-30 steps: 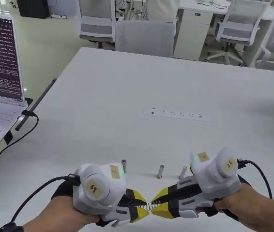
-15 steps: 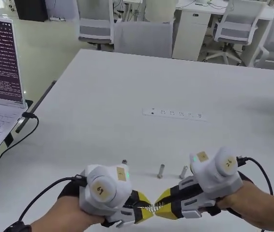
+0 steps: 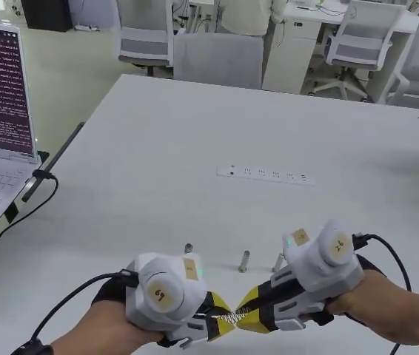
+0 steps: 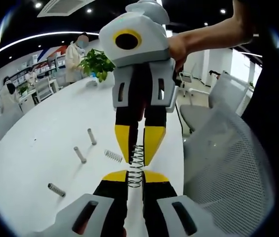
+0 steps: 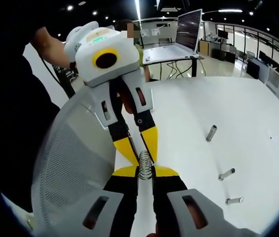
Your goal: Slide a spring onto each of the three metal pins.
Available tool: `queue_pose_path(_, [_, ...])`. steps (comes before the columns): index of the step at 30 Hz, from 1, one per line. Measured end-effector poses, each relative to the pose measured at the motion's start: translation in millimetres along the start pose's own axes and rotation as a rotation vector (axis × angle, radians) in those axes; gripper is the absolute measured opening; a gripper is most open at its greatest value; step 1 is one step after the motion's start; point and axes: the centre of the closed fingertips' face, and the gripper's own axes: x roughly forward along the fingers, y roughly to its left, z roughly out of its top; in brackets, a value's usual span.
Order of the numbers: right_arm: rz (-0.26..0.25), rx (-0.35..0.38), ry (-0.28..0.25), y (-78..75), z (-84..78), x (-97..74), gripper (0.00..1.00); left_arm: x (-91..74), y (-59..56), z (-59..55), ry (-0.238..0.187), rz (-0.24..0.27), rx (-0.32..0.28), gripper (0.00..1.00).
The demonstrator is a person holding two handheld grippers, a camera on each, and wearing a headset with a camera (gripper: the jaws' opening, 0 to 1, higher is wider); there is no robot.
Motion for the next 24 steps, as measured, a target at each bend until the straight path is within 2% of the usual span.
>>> queue_pose_path(8, [0.0,-0.01,0.03,0.2,-1.7,3.2,0.08,4.3,-2.1,-7.3,0.041,-0.006,0.037,0.03])
queue_pose_path(13, [0.004,-0.02,0.056,0.3,-3.2,4.4,0.08,6.7,-2.2,-9.2,0.044,-0.008,0.033,0.02])
queue_pose_path(18, [0.01,-0.042,0.079,1.1,-2.9,3.0,0.08,7.6,-3.7,-7.5,0.03,-0.01,0.031,0.02])
queue_pose_path(24, [0.017,-0.063,0.103,1.2,0.9,-0.8,0.08,6.2,-2.6,-2.6,-0.013,-0.009,0.017,0.01])
